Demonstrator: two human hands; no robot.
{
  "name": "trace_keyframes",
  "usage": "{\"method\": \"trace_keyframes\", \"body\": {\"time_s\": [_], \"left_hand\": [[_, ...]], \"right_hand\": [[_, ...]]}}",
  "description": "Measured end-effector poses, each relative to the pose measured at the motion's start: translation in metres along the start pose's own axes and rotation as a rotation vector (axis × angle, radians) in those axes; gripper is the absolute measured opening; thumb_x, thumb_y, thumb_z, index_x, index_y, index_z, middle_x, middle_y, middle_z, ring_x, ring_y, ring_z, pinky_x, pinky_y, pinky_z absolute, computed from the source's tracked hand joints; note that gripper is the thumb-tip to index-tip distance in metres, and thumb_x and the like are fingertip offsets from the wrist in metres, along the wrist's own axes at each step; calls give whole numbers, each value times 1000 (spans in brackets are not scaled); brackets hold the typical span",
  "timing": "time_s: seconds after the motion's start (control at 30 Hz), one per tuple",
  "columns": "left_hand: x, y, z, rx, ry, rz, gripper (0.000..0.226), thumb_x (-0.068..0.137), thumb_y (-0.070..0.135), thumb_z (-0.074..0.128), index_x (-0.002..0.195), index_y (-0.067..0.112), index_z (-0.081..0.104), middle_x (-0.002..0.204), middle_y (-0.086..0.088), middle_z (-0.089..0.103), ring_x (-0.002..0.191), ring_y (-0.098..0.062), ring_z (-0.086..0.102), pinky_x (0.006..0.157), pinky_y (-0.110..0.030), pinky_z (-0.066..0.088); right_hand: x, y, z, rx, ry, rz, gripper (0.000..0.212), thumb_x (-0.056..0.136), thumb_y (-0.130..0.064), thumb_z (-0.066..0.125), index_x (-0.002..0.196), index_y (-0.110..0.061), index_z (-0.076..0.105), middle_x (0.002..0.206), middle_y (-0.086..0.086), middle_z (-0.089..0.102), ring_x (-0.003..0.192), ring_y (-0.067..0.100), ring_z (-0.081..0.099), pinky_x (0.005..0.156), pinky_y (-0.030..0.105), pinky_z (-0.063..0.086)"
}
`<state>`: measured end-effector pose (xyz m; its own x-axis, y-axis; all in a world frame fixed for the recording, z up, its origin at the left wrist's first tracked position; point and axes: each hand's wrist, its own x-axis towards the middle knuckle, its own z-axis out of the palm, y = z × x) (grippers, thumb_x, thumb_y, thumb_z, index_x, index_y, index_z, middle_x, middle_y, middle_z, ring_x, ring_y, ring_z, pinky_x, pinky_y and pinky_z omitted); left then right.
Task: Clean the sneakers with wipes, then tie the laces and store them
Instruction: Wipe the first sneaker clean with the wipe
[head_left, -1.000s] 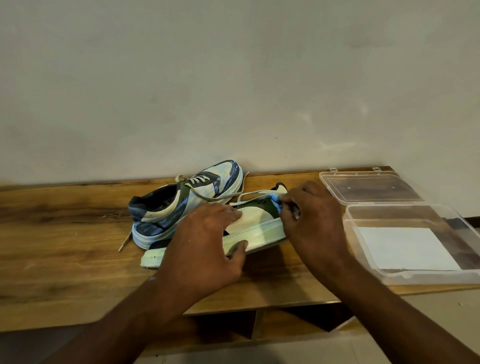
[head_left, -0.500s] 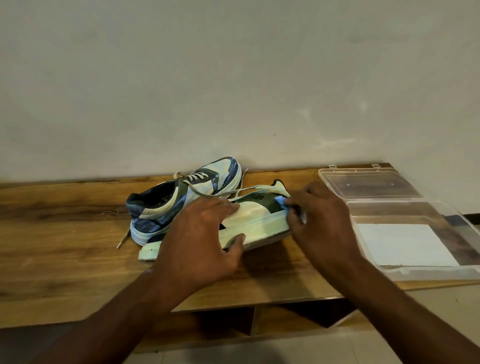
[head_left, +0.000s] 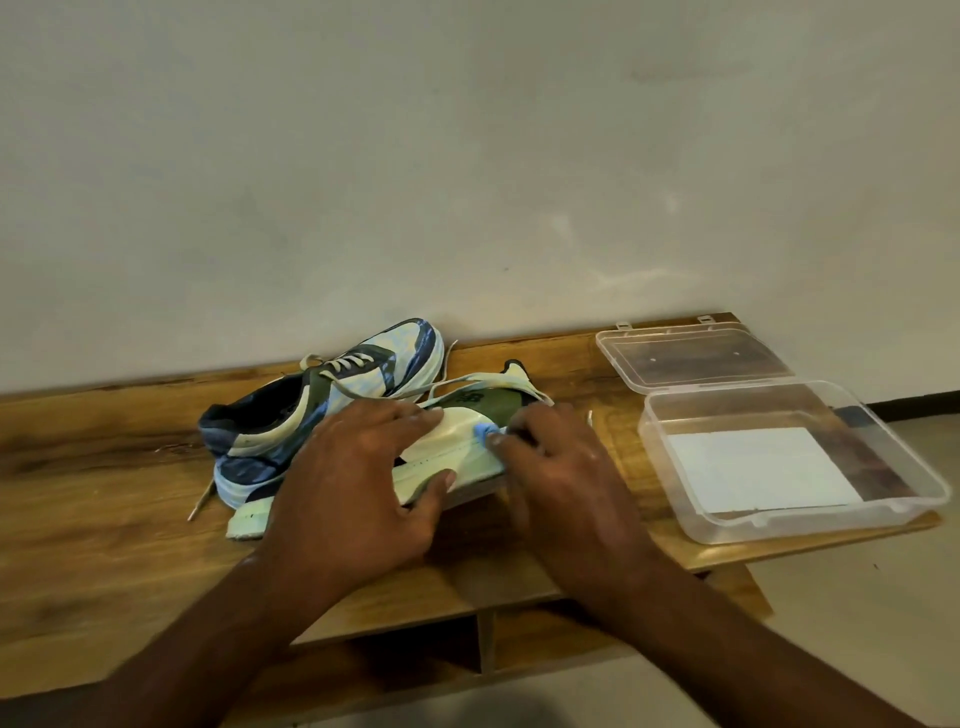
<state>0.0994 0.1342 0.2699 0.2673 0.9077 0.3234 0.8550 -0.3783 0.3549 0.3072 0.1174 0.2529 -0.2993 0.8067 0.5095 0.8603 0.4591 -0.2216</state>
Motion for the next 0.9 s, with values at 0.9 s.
{"method": "trace_keyframes", "body": {"time_s": [0.9], "left_hand": [[-21, 5, 35, 94, 32, 538, 60, 82, 34, 84, 136, 16, 64, 126, -2, 65, 115, -21, 60, 92, -42, 54]], "right_hand": [[-4, 59, -51, -209, -512, 424, 14, 77, -18, 77, 84, -22, 66, 75, 0, 61, 72, 20, 61, 66, 30, 55]]}}
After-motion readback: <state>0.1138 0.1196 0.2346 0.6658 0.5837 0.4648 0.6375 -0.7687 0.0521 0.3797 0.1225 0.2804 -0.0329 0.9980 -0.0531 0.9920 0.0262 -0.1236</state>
